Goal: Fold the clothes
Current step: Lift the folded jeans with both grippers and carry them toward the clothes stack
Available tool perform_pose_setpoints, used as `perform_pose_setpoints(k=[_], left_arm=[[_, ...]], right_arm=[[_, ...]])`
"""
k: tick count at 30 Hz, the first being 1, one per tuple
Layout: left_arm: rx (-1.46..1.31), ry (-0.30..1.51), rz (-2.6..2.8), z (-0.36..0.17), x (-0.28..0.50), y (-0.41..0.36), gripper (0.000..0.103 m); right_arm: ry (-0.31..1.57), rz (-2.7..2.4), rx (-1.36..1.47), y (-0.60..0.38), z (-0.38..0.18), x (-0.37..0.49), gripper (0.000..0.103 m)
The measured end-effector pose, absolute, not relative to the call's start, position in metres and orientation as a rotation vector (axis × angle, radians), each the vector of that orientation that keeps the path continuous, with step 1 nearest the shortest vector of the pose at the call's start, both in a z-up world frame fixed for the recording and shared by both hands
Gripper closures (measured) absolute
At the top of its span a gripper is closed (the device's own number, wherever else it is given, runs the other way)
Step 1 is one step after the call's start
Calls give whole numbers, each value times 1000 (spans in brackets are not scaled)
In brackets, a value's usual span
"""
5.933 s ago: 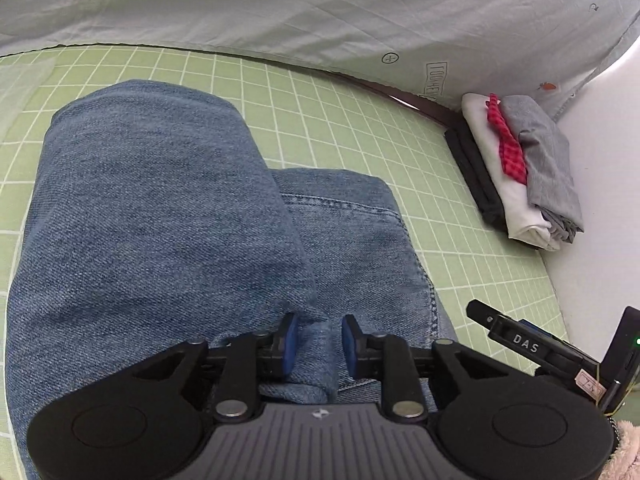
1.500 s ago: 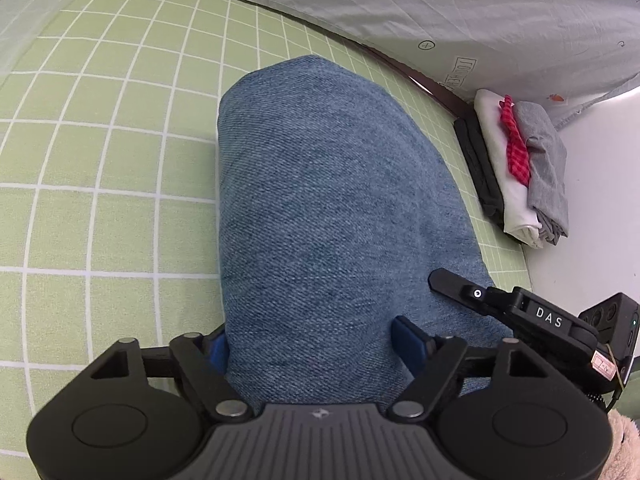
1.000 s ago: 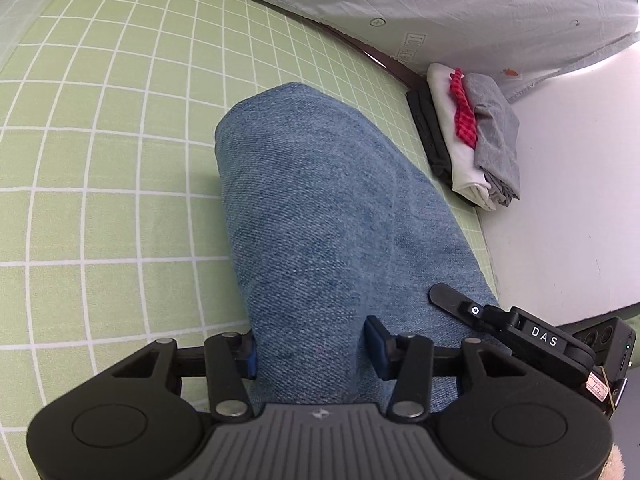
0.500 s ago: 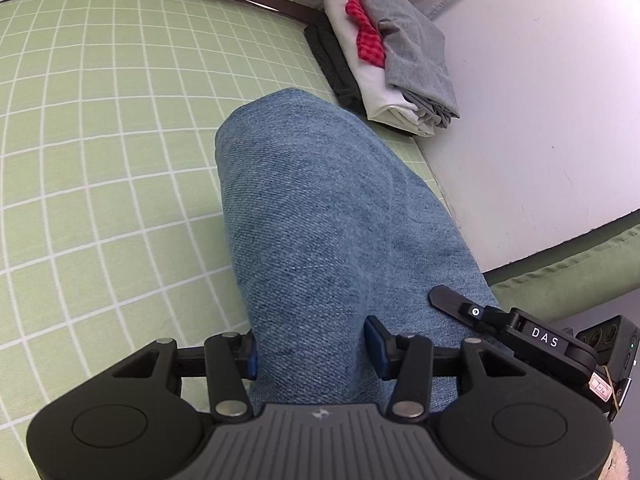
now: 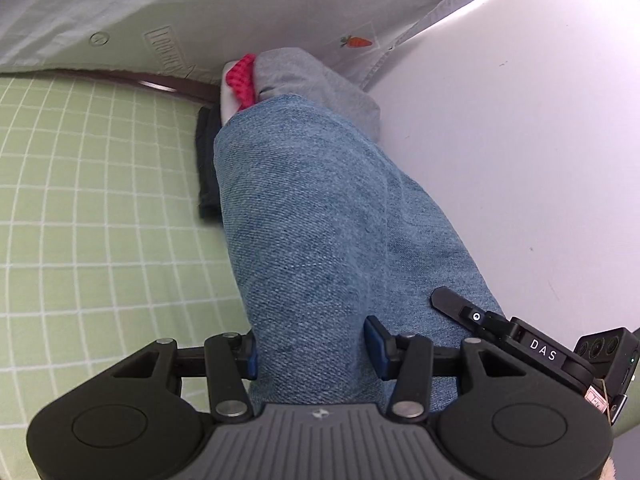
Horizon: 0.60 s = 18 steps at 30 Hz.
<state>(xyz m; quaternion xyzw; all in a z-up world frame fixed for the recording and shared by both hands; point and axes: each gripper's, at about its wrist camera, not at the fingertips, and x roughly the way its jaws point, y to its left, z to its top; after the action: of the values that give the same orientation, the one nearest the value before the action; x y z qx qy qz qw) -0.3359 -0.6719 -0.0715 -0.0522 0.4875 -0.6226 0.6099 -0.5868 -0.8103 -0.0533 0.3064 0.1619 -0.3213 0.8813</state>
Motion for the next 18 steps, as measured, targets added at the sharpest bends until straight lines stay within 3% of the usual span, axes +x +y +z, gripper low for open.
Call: perform_pose_setpoints(k=[8,10,11,12,15,18], left_arm=[[-186,879,-1492,-15,-313,-799,49],[-155,842,-1424,-23,-297,-841,36],[-100,827,-1347,-29,-291,-858,31],[-38,814,-1261,-35,-286,-875,32],[33,734,-1153,-44,-278,-895,32],[44,691,-1109,-51,-271,-905,31]], right_arm=[[221,-650,372,-937,10,-564,76],[258,-706,295,-972,3,-537,62],[283,-738,253,-986,-2,-522,49],[325,-778,204,-995,-11,-506,44],[432,-886,58,-1016,-35,-461,45],[365,-892,-45,-1008,-42,-446,42]])
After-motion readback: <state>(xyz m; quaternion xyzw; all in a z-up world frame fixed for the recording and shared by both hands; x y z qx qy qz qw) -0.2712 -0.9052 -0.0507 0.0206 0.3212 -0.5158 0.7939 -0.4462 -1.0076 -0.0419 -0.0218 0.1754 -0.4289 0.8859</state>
